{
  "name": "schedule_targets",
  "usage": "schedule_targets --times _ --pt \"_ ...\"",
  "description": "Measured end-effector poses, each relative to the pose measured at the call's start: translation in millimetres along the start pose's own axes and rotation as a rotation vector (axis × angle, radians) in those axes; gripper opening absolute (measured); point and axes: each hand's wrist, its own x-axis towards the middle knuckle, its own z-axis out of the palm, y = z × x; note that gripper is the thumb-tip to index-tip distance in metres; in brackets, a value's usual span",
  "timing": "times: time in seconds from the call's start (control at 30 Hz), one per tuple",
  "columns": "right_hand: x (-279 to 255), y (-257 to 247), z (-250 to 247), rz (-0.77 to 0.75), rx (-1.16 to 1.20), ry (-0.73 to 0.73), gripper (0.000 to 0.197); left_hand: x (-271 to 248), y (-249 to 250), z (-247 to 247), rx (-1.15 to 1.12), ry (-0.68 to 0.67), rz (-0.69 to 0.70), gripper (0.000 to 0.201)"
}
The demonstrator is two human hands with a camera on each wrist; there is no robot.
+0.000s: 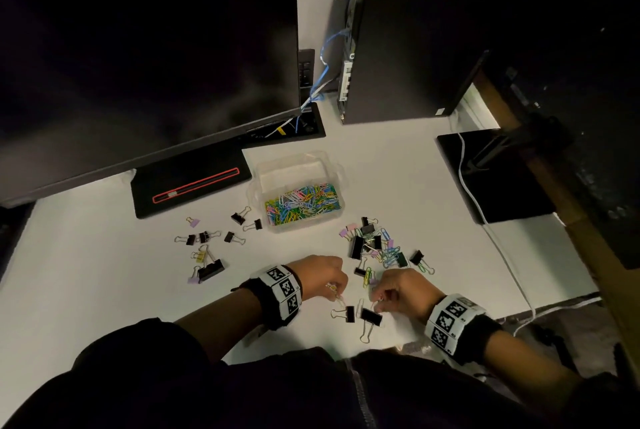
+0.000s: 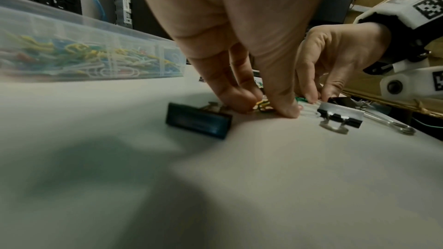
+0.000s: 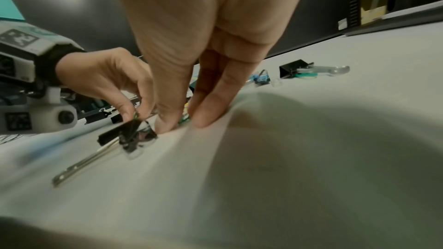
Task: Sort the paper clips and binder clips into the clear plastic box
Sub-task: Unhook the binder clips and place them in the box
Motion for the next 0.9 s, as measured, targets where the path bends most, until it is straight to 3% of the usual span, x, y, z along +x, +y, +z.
schedule_targets --times 0.2,0.4,0.57,0.8,0.9 --pt "4 4 0 0.002 -0.036 -0.029 0.016 1 10 4 0.205 -0.078 -0.007 0.027" --pt "-4 13 12 0.096 0.071 0.142 0.013 1 9 9 0.31 -0.056 0.032 0.019" --pt "-8 13 17 0.22 0.248 0.229 0.026 5 7 16 0.276 0.0 -0.014 0.028" --pt "-5 6 12 0.175 0.185 0.303 0.035 9 10 11 0.191 0.072 -0.08 0.027" --pt "-6 3 12 0.136 0.145 0.275 0.028 4 10 -1 0.062 0.125 -0.121 0.022"
